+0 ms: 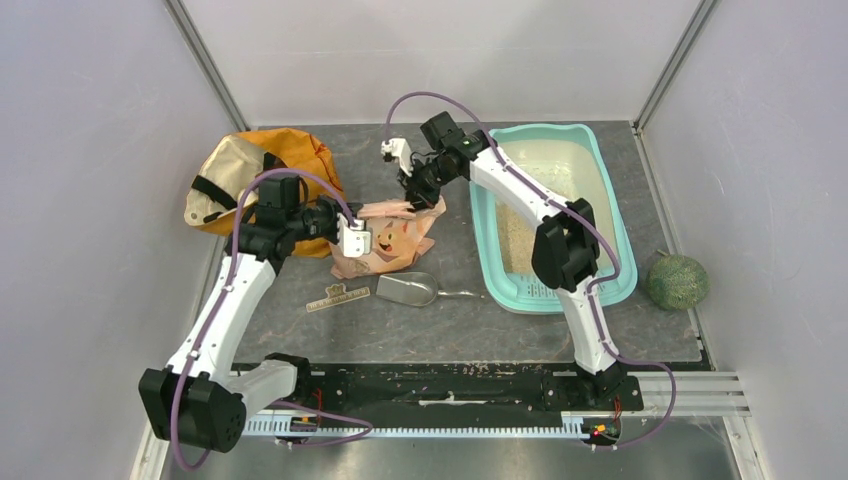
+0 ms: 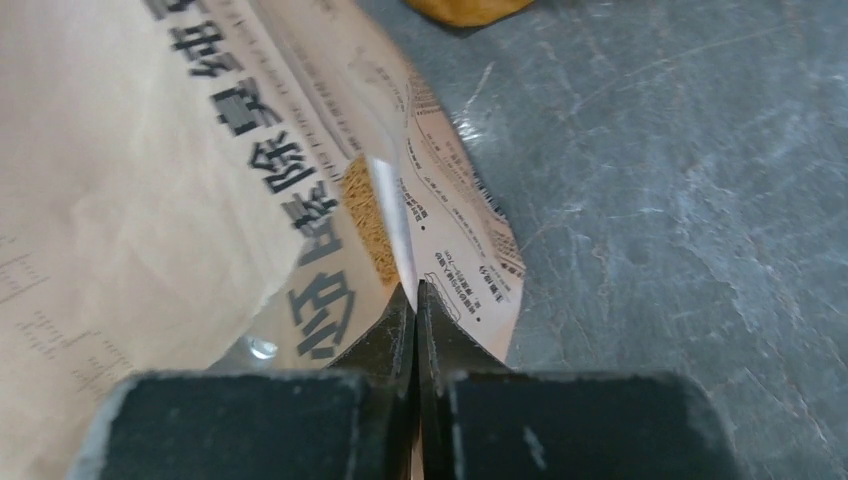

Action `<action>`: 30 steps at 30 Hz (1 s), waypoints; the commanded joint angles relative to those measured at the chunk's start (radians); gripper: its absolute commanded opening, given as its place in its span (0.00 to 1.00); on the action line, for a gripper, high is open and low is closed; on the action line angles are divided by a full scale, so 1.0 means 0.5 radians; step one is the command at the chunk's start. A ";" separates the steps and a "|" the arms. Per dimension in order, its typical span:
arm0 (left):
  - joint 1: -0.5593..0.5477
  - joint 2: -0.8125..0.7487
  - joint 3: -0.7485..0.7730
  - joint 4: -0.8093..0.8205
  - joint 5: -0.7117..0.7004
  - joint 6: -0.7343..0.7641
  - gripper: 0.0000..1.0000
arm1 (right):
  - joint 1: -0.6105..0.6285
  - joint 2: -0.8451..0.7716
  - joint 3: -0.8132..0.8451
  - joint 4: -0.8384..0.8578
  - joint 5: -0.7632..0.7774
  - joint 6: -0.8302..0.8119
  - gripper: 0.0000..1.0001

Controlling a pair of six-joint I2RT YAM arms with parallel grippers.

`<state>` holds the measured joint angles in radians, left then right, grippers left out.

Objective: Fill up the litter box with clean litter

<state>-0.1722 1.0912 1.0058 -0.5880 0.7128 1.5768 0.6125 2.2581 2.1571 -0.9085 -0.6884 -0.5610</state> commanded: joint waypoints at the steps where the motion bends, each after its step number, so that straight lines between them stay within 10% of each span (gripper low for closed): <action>1: 0.004 0.007 0.057 0.433 -0.044 -0.257 0.02 | -0.085 -0.110 0.045 0.363 0.043 0.447 0.00; 19: 0.144 0.038 0.200 0.196 -0.133 -0.238 0.02 | -0.202 -0.496 -0.494 0.867 -0.096 1.046 0.00; 30: 0.023 0.420 0.496 0.813 -0.122 -0.508 0.02 | -0.238 -0.679 -0.596 1.026 0.087 1.227 0.00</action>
<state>-0.1459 1.2533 1.1484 -0.4343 0.6815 1.3838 0.5323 2.0319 1.8393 -0.5129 -0.6781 -0.0162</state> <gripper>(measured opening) 0.047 0.009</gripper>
